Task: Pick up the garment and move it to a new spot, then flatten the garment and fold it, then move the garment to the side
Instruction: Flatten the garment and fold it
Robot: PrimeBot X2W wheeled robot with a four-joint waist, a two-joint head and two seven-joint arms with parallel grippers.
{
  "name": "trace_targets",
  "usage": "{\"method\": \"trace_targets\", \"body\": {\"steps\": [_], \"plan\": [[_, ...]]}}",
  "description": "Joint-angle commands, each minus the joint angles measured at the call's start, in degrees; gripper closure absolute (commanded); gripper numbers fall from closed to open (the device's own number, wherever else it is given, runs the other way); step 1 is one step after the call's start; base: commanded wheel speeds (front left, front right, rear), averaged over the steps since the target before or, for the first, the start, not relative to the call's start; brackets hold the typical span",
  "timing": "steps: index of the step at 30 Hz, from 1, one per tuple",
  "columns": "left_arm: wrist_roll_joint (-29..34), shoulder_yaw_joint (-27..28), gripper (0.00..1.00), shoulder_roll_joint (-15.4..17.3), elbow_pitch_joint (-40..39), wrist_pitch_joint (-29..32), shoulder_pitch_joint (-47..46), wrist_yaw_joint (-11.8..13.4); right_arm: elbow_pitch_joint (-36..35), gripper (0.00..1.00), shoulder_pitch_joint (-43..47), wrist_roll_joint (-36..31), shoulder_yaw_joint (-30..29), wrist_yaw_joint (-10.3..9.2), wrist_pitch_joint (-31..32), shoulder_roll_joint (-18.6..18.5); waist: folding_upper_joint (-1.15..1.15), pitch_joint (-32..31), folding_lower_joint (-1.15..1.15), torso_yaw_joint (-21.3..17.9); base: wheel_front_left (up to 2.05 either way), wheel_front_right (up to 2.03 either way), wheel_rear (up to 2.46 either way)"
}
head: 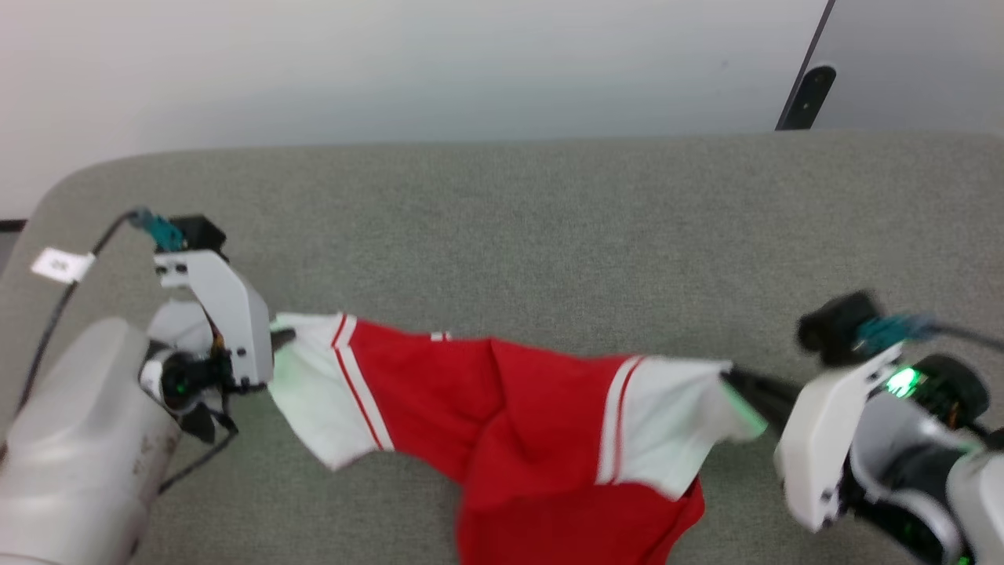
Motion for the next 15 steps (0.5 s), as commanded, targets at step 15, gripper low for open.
{"method": "trace_targets", "body": {"steps": [15], "plan": [[4.66,-1.43,1.00,2.35,-2.28,-6.18,-13.75,0.14,14.30,1.00,-23.22,3.45,-0.97,-0.06,-10.83,-3.61,0.00,-5.82,0.00,-0.03,0.00,0.00,0.00]]}}
